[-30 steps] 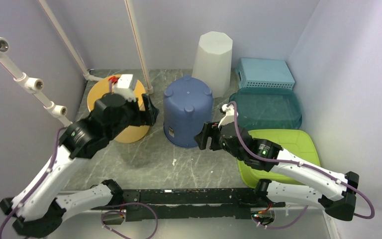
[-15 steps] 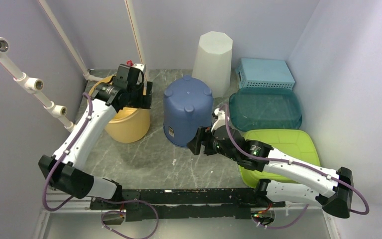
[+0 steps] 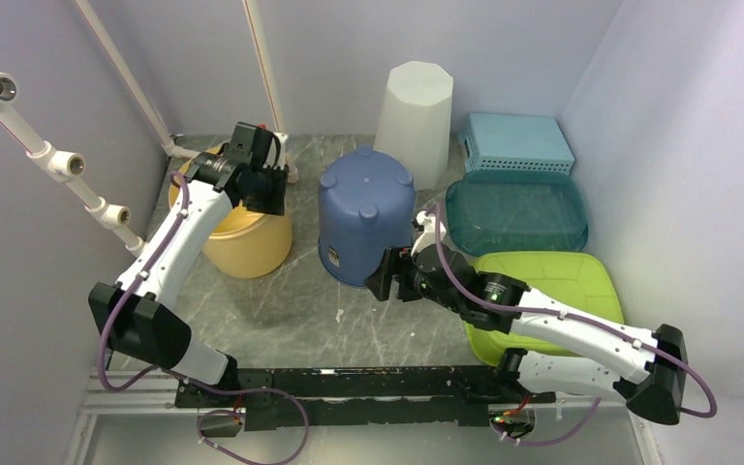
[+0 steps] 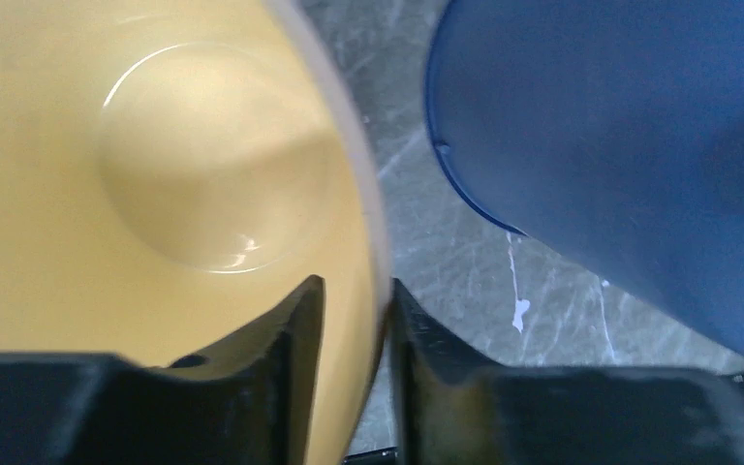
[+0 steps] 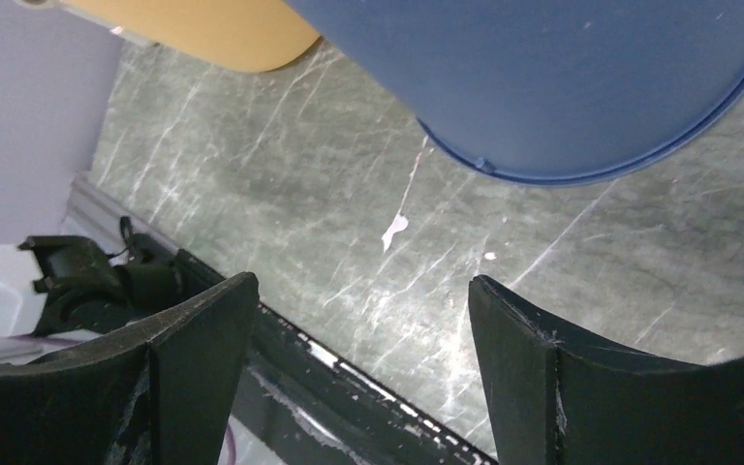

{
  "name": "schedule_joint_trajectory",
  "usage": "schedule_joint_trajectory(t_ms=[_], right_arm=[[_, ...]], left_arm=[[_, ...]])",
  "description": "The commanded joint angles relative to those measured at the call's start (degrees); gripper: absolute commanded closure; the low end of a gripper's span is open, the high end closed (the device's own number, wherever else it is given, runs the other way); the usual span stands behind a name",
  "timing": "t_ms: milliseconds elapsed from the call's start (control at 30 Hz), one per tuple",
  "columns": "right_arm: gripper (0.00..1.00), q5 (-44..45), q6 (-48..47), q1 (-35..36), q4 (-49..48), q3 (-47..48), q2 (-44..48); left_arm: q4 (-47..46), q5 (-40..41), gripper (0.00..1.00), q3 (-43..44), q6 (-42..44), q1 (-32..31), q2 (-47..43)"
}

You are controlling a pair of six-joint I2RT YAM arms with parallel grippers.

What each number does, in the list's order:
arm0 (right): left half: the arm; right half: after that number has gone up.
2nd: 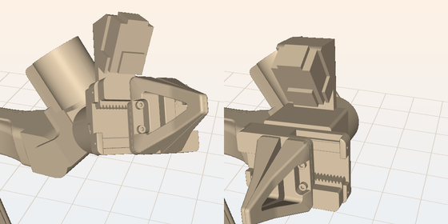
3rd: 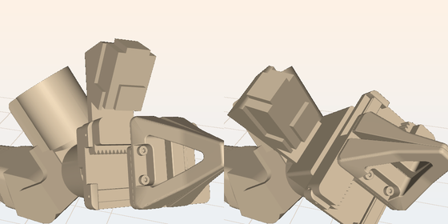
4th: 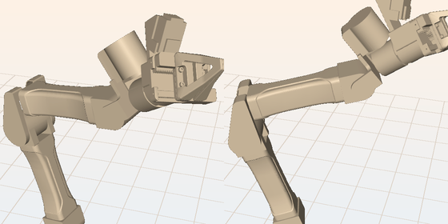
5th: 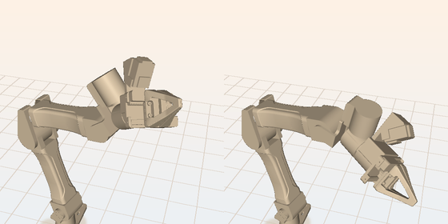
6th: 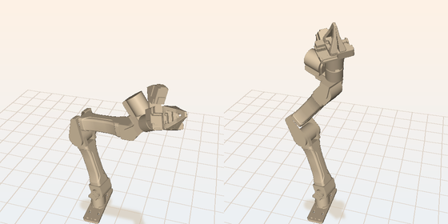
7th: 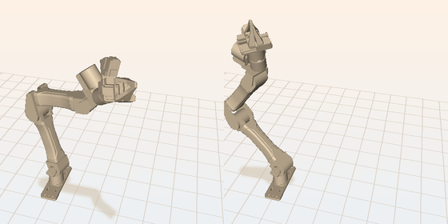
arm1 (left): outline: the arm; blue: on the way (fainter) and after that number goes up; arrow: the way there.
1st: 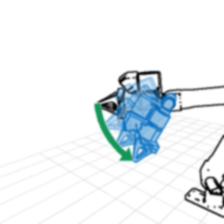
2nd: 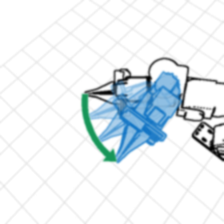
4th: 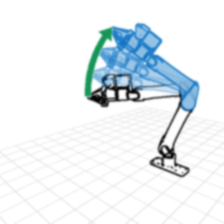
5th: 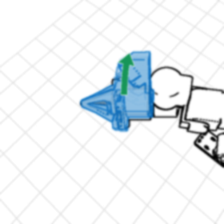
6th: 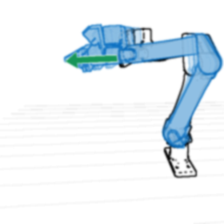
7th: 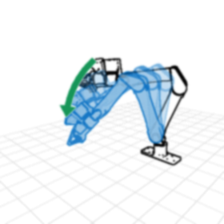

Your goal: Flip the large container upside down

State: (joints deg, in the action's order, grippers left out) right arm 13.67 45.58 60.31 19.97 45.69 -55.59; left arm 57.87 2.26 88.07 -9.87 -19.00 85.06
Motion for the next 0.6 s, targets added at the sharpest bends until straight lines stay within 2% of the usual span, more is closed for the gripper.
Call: schedule_joint_trajectory(t_ms=[0,100,267,300,400,567], right_arm=[[0.16,3.6,-4.0,-1.4,-1.7,4.9,-3.4],[0.16,3.4,-6.8,-4.9,-3.9,7.2,-6.2],[0.19,-0.8,-9.7,-9.7,-7.9,11.8,-12.4],[0.2,-0.6,-9.9,-10.2,-7.5,12.6,-13.7],[0.33,-2.9,-9.3,-11.7,-6.2,13.3,-15.6],[0.32,-8.1,-6.4,-11.9,-8.1,5.4,-7.9]], left_arm=[[3.1,-3.0,0.73,1.7,0.8,0.1,-2.7],[6.8,-4.9,0.86,2.1,0.1,0.1,-4.4],[9.4,-12.1,0.96,0.8,-2.2,0.0,-11.0],[9.9,-13.6,0.97,0.8,-2.6,0.0,-12.4],[9.4,-20.4,0.97,-0.1,-4.2,0.0,-17.3],[7.3,-30.5,0.97,-2.3,-7.4,0.0,-24.0]])
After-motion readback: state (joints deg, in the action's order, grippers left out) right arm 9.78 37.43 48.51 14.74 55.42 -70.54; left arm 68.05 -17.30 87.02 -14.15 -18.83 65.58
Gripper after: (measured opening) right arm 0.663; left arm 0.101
